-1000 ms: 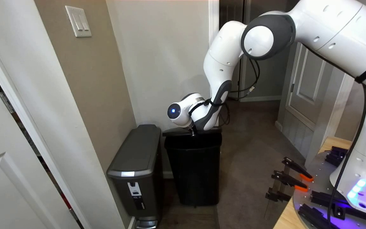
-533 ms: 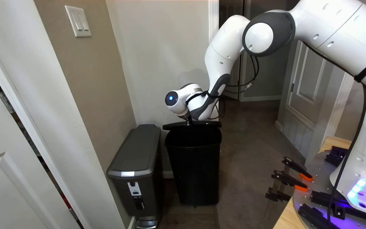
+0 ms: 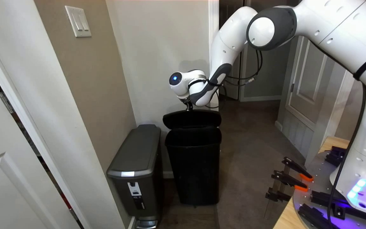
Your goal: Open the lid on the black bin.
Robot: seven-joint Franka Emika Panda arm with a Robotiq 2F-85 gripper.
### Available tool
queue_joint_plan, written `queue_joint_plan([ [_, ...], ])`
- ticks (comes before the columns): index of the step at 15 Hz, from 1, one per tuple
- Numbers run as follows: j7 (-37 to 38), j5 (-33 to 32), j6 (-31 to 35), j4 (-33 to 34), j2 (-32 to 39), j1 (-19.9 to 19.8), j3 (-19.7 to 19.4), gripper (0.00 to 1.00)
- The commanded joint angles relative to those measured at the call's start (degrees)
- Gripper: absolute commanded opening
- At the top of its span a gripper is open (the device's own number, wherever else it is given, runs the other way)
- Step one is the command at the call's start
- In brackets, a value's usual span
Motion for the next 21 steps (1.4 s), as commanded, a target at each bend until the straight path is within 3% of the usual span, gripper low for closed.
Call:
queue_joint_plan([
  [1,-6.3,6.6,2.4,0.7,-1.1,-3.8,2.0,1.0],
  [7,-13.1,16.8,3.0,4.8,-0.3,-5.8,1.0,1.0],
  [15,-19.7,22.9,2.6,11.7,1.0,-6.0,-1.0,1.0],
  [17,-22.7,25.7,2.8,13.3,1.9,-7.2,-0.2,1.0],
  [21,-34.7,38.0,3.0,17.0,5.0,-12.1,5.0,1.0],
])
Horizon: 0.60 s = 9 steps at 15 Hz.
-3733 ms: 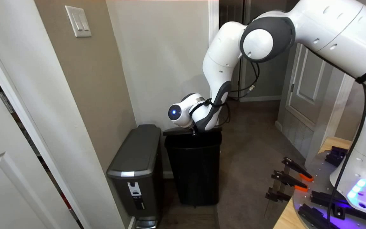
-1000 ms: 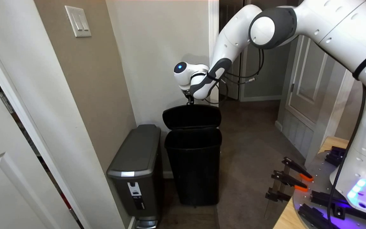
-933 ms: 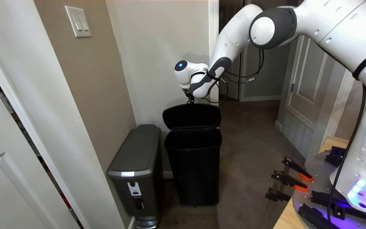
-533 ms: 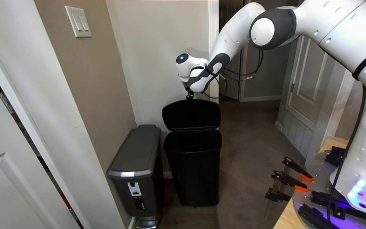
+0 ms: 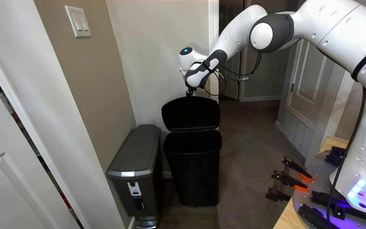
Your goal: Open the lid on the black bin.
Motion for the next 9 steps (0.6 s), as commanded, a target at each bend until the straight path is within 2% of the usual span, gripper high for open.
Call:
queue_joint_plan([
  [1,-11.4,10.0,0.0,4.6,3.2,-4.5,4.6,1.0],
  [5,-17.4,16.6,-2.7,9.0,6.0,-6.9,6.4,1.0],
  [9,-18.3,18.5,-5.4,12.0,7.6,-7.2,5.4,1.0],
])
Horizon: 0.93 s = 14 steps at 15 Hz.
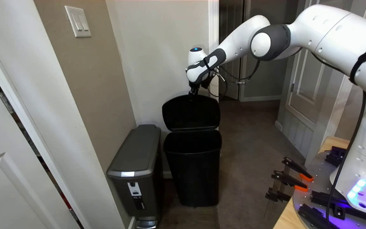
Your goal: Open the lid on the black bin.
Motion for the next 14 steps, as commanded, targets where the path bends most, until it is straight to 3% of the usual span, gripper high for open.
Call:
queue_joint_plan([
  [1,-2.7,2.1,-3.3,3.7,1.5,-0.5,-0.2,1.0],
  [14,-1.0,0.7,-5.3,7.3,0.8,0.1,-3.9,1.0],
])
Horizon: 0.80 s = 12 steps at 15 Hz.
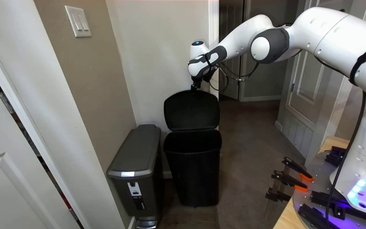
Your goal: Open the lid on the black bin.
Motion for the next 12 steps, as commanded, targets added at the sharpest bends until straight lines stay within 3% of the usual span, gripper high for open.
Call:
queue_joint_plan([
  [1,-0.9,0.4,-2.3,1.0,-0.4,0.4,-1.1,1.0],
  [12,1.6,-1.4,-0.9,-3.7,-6.3,3.7,-3.8,1.0],
])
